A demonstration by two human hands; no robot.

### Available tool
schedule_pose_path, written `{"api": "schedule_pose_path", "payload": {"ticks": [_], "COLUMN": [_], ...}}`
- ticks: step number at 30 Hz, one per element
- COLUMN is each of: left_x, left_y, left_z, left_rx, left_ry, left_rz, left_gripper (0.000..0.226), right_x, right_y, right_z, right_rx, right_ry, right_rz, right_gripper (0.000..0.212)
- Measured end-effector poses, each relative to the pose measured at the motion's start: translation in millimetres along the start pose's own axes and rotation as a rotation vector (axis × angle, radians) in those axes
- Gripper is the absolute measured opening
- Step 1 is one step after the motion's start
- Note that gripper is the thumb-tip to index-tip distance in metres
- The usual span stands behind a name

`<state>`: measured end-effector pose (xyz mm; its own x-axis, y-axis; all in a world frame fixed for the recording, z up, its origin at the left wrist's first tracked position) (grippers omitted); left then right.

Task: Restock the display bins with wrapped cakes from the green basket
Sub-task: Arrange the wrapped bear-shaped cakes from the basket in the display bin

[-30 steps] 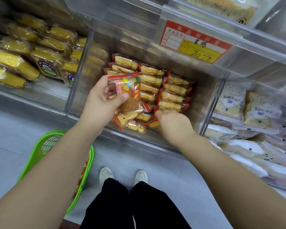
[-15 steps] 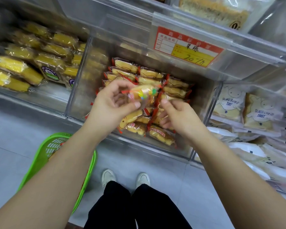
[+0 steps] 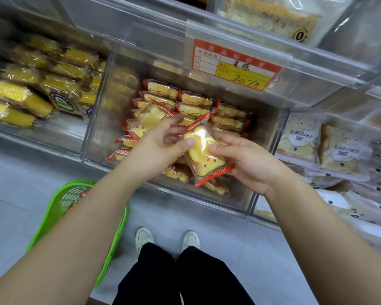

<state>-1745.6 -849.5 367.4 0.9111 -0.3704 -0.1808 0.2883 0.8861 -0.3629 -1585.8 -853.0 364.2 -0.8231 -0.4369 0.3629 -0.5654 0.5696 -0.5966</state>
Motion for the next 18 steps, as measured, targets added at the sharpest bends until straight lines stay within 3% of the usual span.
{"api": "schedule_pose_path", "payload": {"ticks": [3,7,9,12,14,15,18], "left_x": [0,-21,-19,-6,4,7,13], "left_y": [-1,-8,-10,-10,-7,-4,7], "left_z": [-4,-11,-12,-9,-6,-4,0], "left_rx": [0.000,0.052,0.046,-0.022,-0.034,-0.026,0.033], "left_ry": [-0.177,-0.482,-0.542,-0.314,-0.135,-0.007,0.555], "left_rz": [0.034,0.205,0.171,0.042,-0.075,-0.106,-0.099], "left_gripper": [0.031,0.032,0.036,0.041,0.045,0.044,0.039], "right_x": [-4,2,12,22,18,15,8], "right_y": [-2,-1,3,4,-1,-5,-16], "right_z": [-4,-4,-1,-7,-21,-29,-50], "right_rx": [-0.016,0.090,0.057,-0.105,-0.218,-0.241,-0.208], "right_ry": [-0.027,-0.718,-0.681,-0.238,-0.221,-0.363,-1.117], "right_rz": [0.041,0.137,0.107,0.064,0.130,0.190,0.430], "right_gripper": [0.052,0.071,0.066,0.035,0.023,0.024,0.040]}}
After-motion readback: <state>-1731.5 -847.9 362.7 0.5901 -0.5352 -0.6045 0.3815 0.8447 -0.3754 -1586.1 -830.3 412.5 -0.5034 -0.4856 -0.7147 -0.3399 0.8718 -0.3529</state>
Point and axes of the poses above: each hand's wrist, its own y-axis towards the middle knuckle, its own x-axis out of the palm, z = x × y, the point moved 7 cm from there along y, towards the middle knuckle, and after that the axes turned 10 degrees about -z, right-handed, at the moved point
